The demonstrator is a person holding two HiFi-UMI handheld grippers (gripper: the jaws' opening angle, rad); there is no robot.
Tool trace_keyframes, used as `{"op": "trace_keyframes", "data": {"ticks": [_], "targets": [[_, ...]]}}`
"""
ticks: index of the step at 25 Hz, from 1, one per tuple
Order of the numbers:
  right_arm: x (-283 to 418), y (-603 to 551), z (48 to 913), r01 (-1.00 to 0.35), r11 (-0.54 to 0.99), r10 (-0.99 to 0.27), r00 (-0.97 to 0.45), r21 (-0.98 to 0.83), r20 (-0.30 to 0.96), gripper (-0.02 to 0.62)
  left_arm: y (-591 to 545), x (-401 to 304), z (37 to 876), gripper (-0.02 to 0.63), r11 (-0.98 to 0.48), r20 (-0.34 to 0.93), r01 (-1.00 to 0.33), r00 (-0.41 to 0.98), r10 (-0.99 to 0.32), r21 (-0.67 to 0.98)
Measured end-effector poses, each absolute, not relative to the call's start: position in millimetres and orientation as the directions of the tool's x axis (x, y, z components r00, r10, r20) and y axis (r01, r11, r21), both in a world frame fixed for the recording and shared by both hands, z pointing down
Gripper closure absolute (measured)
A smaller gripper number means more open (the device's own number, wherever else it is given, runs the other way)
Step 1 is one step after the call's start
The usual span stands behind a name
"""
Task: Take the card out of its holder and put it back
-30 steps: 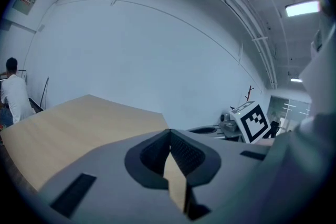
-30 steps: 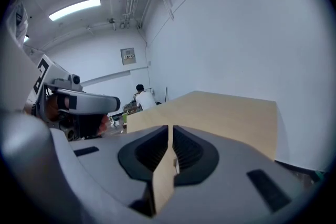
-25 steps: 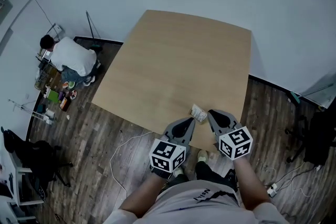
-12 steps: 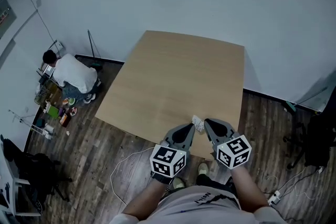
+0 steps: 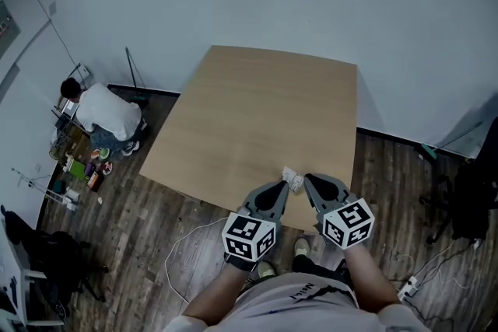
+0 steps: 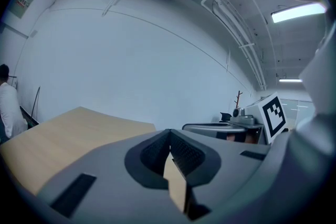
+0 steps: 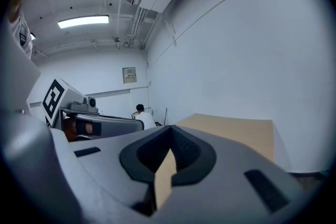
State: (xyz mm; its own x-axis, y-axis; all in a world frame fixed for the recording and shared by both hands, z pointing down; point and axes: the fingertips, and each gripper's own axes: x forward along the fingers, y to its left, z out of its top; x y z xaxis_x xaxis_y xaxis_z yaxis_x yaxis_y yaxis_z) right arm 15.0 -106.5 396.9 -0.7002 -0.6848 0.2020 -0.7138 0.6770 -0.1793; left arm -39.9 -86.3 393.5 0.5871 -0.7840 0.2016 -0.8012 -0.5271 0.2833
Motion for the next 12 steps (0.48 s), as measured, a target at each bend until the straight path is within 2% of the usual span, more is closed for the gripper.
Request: {"op": "trace_keyframes", "data": {"ticks": [12], "targets": [[16.9, -106.9, 399.2, -0.705, 0.688, -0.675, -0.709, -0.173, 0.205, 0.581, -86.7, -37.7, 392.5, 0.594, -0.528, 0.203, -0.803, 0.585, -0.785, 0.276]]}}
